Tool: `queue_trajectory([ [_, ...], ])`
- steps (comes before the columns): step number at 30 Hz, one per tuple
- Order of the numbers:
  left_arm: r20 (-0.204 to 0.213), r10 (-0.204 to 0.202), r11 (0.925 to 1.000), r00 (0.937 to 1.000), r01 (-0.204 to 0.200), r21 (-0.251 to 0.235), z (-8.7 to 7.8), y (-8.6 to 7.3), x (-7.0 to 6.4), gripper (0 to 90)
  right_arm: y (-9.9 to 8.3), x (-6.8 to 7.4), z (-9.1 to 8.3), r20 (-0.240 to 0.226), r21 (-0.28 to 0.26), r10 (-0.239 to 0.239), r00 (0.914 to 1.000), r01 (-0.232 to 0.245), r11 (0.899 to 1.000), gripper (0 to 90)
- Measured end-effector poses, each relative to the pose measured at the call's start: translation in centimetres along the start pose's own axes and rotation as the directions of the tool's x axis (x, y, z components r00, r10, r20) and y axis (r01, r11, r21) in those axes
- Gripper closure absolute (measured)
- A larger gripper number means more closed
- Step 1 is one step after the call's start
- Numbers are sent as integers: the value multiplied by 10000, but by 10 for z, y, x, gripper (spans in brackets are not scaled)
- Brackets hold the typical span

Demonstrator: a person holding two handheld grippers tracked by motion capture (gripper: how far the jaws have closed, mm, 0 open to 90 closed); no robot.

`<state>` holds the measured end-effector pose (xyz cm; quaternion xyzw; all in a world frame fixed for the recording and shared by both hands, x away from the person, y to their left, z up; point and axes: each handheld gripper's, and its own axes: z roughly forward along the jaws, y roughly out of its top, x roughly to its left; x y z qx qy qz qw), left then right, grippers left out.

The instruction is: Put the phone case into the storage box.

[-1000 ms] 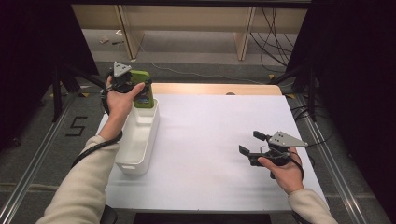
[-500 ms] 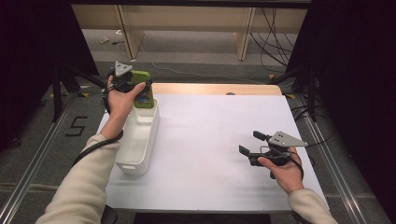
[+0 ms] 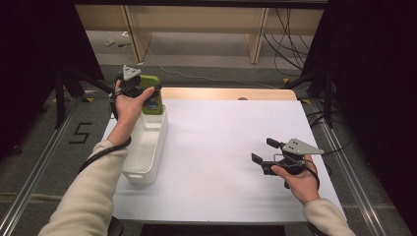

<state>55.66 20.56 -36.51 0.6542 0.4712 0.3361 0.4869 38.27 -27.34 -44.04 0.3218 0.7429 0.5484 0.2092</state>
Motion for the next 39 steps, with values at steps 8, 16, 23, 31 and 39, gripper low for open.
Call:
queue_trajectory([
  [8,-42,-46,9999,10000,46,108,4,-3,1,162,0,0,0,-16,6,21,10000,-21,10000,162],
  [16,-78,-2,9998,10000,4,184,6,-4,2,161,0,0,0,-15,-2,17,10000,-17,10000,162],
  [23,-86,-9,9997,10000,11,230,8,-5,2,161,0,0,0,-12,13,18,10000,-18,10000,162],
  [31,-100,-32,9996,9999,34,282,11,-6,2,161,0,0,0,-30,21,11,10000,-11,10000,162],
  [39,-115,9,9993,9999,-5,372,13,-8,3,161,0,0,1,-35,25,1,10000,-1,10000,162],
])
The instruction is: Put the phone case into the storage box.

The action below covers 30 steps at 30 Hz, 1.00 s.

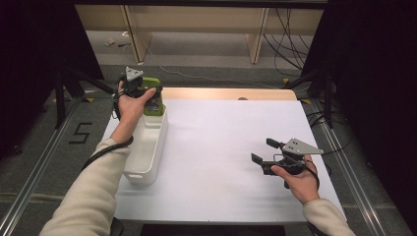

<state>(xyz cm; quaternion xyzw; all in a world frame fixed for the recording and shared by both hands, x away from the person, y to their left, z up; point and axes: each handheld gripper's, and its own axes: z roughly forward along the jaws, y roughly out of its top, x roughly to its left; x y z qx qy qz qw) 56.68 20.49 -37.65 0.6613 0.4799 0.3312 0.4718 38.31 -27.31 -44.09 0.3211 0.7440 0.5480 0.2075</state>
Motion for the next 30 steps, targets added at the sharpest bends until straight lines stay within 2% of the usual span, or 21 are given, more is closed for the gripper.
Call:
queue_trajectory([
  [30,-20,-8,9995,10000,9,316,7,-7,-1,159,0,0,0,-5,41,0,10000,0,10000,162],
])
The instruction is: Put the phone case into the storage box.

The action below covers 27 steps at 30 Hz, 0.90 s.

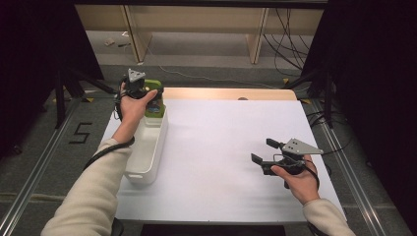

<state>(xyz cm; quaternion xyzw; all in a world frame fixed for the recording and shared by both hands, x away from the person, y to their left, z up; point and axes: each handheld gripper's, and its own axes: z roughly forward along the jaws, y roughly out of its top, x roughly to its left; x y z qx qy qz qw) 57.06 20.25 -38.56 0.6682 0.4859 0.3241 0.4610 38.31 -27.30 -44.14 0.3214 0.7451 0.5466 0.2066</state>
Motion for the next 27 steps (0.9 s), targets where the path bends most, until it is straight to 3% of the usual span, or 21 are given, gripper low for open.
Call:
queue_trajectory([
  [27,21,-14,9998,10000,14,204,4,-5,0,158,0,0,0,10,13,1,10000,-1,10000,162],
])
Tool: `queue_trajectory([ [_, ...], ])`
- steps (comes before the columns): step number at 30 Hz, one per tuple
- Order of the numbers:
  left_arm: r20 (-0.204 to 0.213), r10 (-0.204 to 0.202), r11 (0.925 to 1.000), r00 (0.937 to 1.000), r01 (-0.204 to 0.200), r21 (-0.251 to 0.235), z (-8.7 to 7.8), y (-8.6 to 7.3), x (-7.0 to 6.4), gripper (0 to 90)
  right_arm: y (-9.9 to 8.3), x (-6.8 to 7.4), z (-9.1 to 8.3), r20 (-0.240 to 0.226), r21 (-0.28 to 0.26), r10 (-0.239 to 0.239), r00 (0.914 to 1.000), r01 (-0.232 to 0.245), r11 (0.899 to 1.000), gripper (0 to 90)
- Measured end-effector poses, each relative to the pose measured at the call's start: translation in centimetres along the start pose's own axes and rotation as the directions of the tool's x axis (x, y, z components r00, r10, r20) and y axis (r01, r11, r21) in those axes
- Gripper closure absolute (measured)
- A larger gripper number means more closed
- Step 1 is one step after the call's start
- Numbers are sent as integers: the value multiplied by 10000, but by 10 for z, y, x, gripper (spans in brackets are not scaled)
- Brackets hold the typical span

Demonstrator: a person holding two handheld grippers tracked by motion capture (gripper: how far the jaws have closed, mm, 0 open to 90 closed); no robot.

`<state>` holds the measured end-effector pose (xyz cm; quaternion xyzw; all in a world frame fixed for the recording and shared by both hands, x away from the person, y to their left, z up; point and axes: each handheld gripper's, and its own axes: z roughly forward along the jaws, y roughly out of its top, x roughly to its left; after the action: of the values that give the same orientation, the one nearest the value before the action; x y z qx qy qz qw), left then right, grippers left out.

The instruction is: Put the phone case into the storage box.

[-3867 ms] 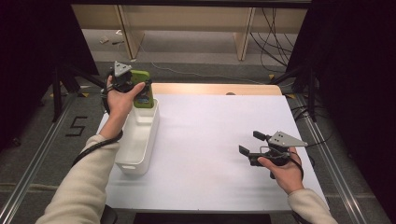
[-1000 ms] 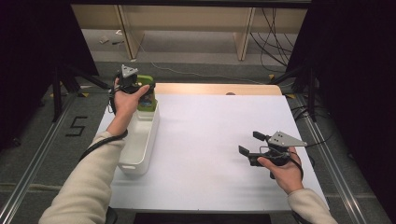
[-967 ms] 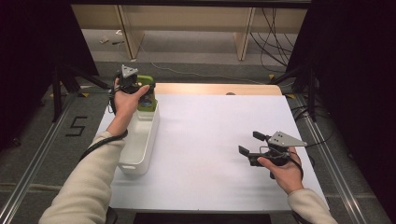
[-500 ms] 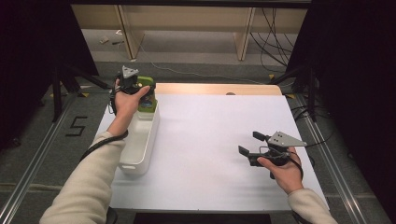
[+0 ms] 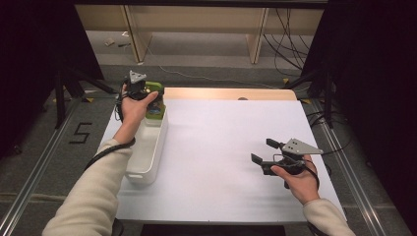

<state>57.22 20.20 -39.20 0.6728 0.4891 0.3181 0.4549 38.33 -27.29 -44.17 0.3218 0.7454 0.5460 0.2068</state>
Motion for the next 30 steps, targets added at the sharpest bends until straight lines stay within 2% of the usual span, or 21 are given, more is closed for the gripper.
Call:
queue_trajectory([
  [30,34,6,9996,10000,-7,280,4,-8,-2,156,0,0,1,-18,44,-5,10000,5,10000,162],
])
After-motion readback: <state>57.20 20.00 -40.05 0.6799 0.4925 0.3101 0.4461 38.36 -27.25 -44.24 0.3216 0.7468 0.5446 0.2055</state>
